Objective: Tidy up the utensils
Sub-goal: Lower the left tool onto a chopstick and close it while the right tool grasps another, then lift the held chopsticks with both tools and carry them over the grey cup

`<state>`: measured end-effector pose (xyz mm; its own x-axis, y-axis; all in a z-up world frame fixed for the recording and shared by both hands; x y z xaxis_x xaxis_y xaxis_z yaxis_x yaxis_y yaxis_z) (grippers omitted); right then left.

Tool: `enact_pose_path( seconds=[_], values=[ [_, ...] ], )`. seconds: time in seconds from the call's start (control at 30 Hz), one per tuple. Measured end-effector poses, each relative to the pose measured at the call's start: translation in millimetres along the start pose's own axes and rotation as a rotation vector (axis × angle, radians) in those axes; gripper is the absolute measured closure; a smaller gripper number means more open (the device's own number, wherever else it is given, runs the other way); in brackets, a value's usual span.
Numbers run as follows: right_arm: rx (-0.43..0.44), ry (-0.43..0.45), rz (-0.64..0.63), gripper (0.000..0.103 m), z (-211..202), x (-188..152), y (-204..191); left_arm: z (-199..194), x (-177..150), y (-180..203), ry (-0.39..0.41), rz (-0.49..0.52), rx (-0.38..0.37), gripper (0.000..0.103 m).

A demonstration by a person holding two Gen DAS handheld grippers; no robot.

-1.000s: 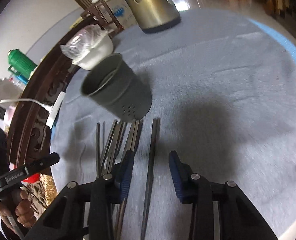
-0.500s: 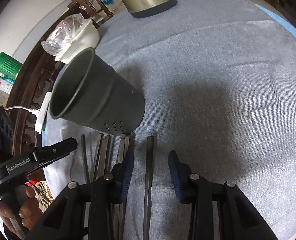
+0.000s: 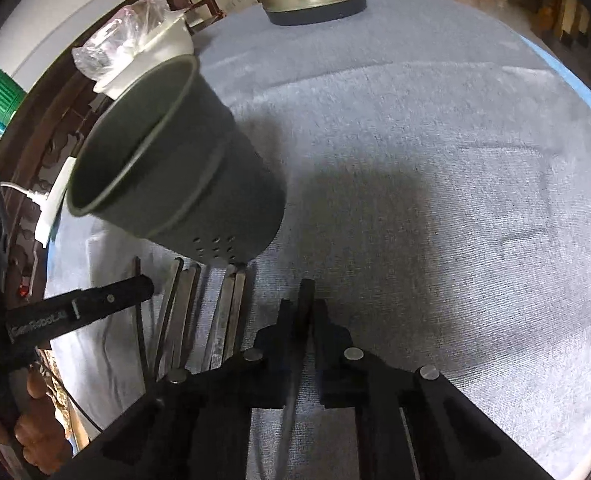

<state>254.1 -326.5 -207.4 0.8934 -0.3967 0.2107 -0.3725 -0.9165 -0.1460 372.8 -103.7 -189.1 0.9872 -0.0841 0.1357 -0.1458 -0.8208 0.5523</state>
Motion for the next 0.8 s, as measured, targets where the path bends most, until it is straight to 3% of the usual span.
enact_pose_path(
  seconds=[0.17,0.43,0.6,0.8],
  values=[
    [0.039,0.054,0.019,0.095,-18.2,-6.1,10.7,-12.0,-1.5,0.3,0.027,0.020,-0.008,0.097],
    [0.140,0.198,0.038,0.095,-80.7,-23.8,28.3,-80.1,-21.6,28.7,0.158,0.118,-0.056,0.098],
    [0.209,0.325,0.045,0.095,-125.3,-33.5,40.8,-136.0,-41.4,53.5,0.254,0.198,-0.079,0.098],
    [0.227,0.522,0.048,0.095,-183.1,-37.4,45.6,-180.0,-48.9,79.5,0.388,0.264,-0.098,0.098]
  ],
)
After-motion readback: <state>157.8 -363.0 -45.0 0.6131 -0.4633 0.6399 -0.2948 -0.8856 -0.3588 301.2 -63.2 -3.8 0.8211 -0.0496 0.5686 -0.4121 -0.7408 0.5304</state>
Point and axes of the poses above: each gripper's, at about its wrist camera, not at the fingertips, and z roughly the way its jaws point, y to its right, x to its top, the point moved 2 cm from there along z, roughly the way its jaws point, and after that the axes turned 14 degrees about -x, right-handed, at the moved point
